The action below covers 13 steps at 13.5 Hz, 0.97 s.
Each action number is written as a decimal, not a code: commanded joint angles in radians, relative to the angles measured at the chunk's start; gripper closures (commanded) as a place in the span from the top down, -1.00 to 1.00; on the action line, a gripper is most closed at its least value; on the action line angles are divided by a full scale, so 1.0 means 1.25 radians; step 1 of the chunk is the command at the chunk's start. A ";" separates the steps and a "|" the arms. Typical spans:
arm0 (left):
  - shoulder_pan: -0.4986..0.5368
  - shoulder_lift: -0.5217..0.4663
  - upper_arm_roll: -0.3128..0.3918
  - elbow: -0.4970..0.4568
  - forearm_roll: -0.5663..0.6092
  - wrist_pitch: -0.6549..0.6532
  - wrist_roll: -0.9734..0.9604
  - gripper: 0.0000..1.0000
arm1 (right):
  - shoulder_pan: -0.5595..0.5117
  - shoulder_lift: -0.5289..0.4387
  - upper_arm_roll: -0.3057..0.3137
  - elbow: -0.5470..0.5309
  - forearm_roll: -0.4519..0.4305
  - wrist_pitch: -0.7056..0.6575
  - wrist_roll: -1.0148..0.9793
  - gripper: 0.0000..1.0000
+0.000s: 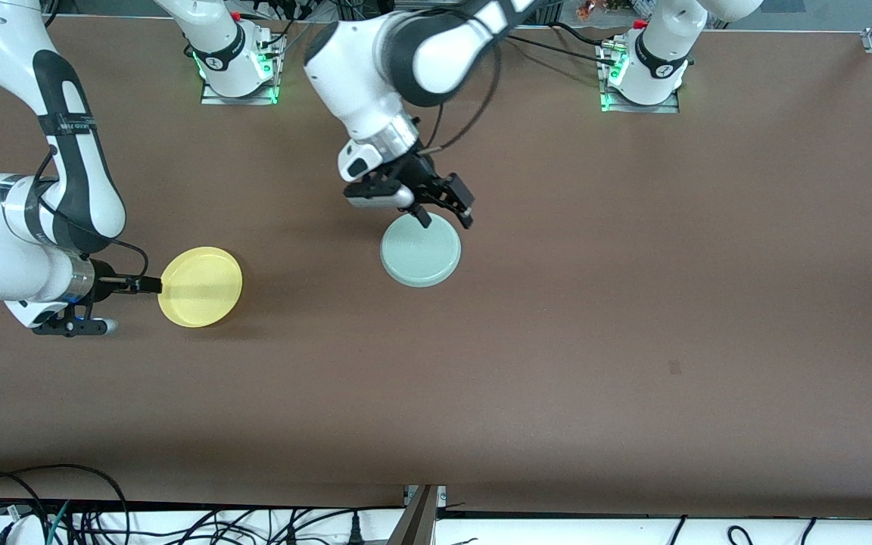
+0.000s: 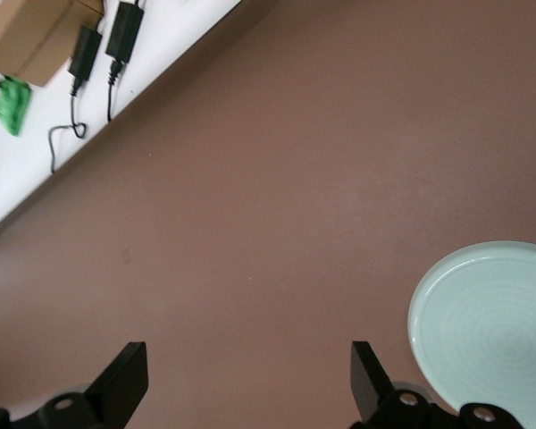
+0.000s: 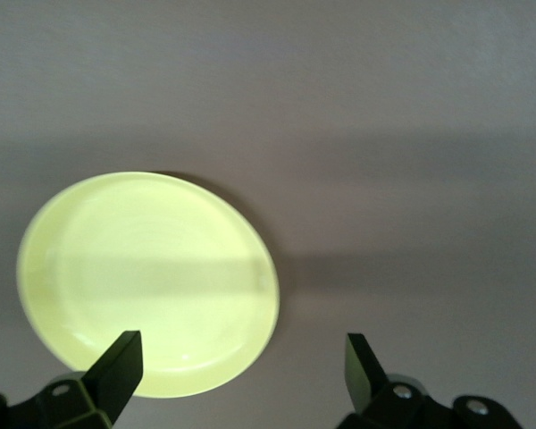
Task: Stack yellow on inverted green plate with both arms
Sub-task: 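Lower the green plate upside down while the right gripper reaches the yellow plate, then retract the left gripper while the right gripper grasps the yellow plate rim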
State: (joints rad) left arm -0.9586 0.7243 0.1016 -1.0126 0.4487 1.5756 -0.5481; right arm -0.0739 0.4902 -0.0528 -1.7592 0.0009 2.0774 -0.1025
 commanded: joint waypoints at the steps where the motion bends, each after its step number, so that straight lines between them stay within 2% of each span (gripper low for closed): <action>1: 0.098 -0.076 -0.016 -0.010 -0.116 -0.004 0.104 1.00 | -0.029 0.010 0.007 -0.022 0.025 0.041 -0.037 1.00; 4: 0.214 -0.141 -0.013 -0.011 -0.245 -0.037 0.214 1.00 | -0.039 0.046 0.007 -0.024 0.092 0.062 -0.075 1.00; 6: 0.264 -0.186 -0.008 -0.019 -0.305 -0.070 0.242 1.00 | -0.039 0.062 0.007 -0.027 0.096 0.094 -0.086 1.00; 7: 0.297 -0.218 -0.006 -0.037 -0.312 -0.079 0.246 1.00 | -0.039 0.072 0.008 -0.027 0.096 0.109 -0.087 1.00; 9: 0.343 -0.311 -0.006 -0.138 -0.314 -0.087 0.253 1.00 | -0.039 0.080 0.009 -0.044 0.097 0.137 -0.102 1.00; 10: 0.379 -0.353 -0.009 -0.180 -0.321 -0.089 0.257 1.00 | -0.039 0.080 0.009 -0.063 0.101 0.157 -0.103 0.86; 12: 0.472 -0.433 -0.014 -0.283 -0.364 -0.098 0.262 1.00 | -0.039 0.080 0.010 -0.071 0.101 0.160 -0.103 -0.01; 13: 0.508 -0.464 -0.019 -0.328 -0.365 -0.097 0.280 1.00 | -0.039 0.080 0.010 -0.073 0.101 0.160 -0.107 -0.24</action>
State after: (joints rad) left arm -0.4222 0.2808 0.1028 -1.2262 0.0351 1.4327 -0.2405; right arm -0.1089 0.6046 -0.0519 -1.8265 0.1091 2.2595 -0.2076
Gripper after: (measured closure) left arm 0.000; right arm 0.137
